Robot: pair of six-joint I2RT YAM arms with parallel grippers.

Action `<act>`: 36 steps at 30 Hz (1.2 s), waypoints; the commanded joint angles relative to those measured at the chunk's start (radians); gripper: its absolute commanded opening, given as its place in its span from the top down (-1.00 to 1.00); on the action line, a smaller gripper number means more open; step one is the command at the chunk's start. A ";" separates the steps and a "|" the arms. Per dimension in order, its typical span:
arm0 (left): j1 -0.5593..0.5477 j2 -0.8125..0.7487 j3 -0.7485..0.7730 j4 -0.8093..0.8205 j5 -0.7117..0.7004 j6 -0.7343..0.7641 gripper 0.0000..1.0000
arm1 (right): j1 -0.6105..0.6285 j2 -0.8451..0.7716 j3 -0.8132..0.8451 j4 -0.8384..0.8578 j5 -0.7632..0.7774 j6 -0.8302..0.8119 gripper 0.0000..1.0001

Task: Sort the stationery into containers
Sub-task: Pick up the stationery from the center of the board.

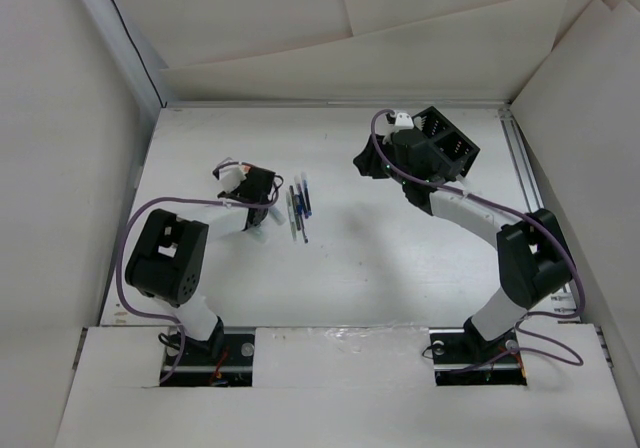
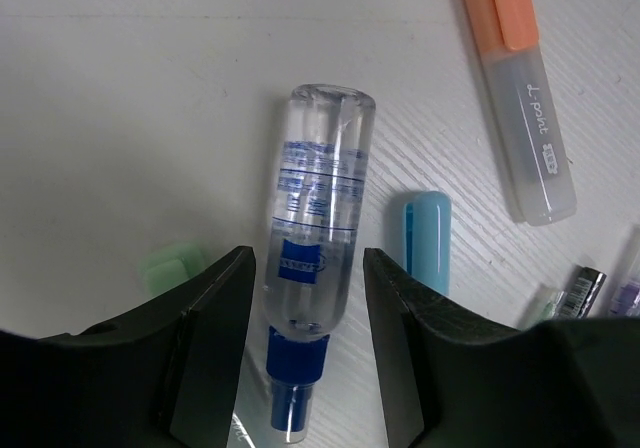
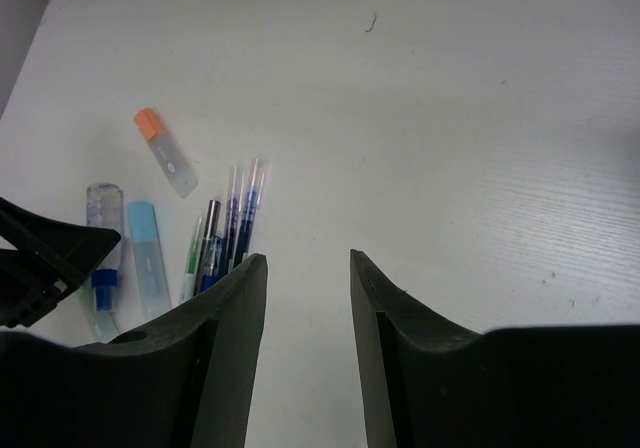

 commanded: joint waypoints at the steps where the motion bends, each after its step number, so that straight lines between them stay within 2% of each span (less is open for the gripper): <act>1: 0.011 0.000 0.025 -0.004 0.018 -0.004 0.12 | 0.010 -0.031 0.032 0.027 -0.011 0.005 0.10; 8: 0.078 0.009 0.034 0.027 0.081 0.006 0.05 | 0.010 -0.031 0.032 0.027 -0.021 0.005 0.10; 15: 0.078 0.048 0.092 0.016 0.072 0.016 -0.06 | 0.010 -0.022 0.032 0.027 -0.030 0.005 0.10; 22: 0.146 0.075 0.121 0.028 0.133 0.027 -0.06 | 0.010 -0.003 0.042 0.027 -0.050 0.005 0.10; 25: 0.170 0.075 0.109 0.047 0.179 0.027 0.00 | 0.010 -0.003 0.042 0.027 -0.059 0.005 0.10; 30: 0.170 0.100 0.130 0.047 0.179 0.036 0.00 | 0.010 -0.003 0.042 0.027 -0.059 0.005 0.10; 32: 0.170 0.121 0.152 0.037 0.199 0.045 0.13 | 0.020 -0.003 0.042 0.027 -0.059 0.005 0.08; 35: 0.170 0.121 0.152 0.037 0.199 0.046 0.21 | 0.020 -0.003 0.042 0.027 -0.059 0.005 0.08; 36: 0.170 0.121 0.152 0.037 0.199 0.046 0.26 | 0.020 -0.003 0.042 0.027 -0.070 0.005 0.01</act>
